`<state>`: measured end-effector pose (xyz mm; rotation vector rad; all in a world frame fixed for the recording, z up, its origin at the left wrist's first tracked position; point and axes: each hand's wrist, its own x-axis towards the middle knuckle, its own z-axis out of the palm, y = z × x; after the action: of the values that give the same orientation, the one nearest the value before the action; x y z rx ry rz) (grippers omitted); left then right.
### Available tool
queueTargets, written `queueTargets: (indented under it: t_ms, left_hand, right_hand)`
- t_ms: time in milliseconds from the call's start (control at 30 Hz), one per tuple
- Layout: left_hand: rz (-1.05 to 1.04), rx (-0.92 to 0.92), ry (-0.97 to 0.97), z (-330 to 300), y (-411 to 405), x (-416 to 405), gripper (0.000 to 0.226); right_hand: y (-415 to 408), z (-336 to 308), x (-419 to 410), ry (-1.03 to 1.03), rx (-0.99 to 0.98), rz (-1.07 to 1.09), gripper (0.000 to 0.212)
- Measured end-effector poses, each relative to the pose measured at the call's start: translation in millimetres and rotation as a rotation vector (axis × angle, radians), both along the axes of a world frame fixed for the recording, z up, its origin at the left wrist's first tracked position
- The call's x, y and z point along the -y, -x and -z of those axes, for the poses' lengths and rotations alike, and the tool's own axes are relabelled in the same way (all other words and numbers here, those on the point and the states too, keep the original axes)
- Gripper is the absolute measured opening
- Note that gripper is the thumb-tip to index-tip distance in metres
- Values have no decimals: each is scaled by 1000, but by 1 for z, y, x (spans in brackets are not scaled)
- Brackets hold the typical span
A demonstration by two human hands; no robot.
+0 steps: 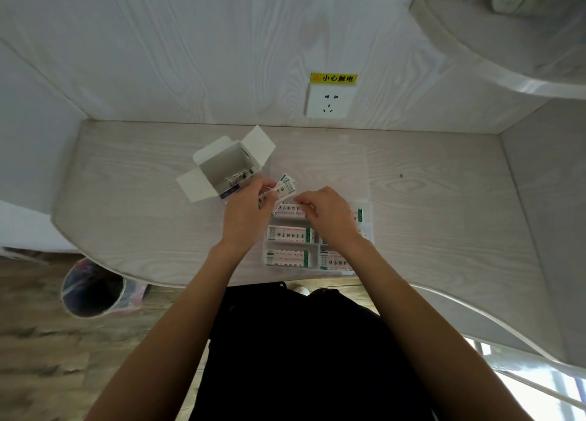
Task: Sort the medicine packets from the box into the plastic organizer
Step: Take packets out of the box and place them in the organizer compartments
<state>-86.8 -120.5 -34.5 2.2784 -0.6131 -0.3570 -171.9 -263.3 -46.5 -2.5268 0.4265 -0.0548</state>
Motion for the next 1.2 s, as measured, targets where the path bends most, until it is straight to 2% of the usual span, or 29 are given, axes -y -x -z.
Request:
queueTargets:
  t_ms: [167,233,300,467,600,767,1100,1200]
  left_hand:
    - [124,50,-28,3,-1,10,20]
    - [223,46,-72,6,-1,14,19]
    - [288,93,-128,9,-1,17,18]
    - [296,273,-165,13,-2,14,20]
    - [276,298,-235,14,-5,12,21]
    - [295,338,-327,18,-7,8,21]
    - [347,386,-368,17,-17,4,29]
    - [351,396,-369,18,-17,3,30]
  right_hand:
    - [16,-6,7,-361,133,248,20]
    - [22,-6,10,-398,165,320,19]
    - [25,-3,14,-336,164,323,19]
    - [18,4,15,-114,49,235,15]
    - [10,4,11,87,32,155,17]
    - [8,0,10,123,-21,133,15]
    - [2,-4,5,131,-144,44,24]
    - [6,-10,10,266,-163,31,26]
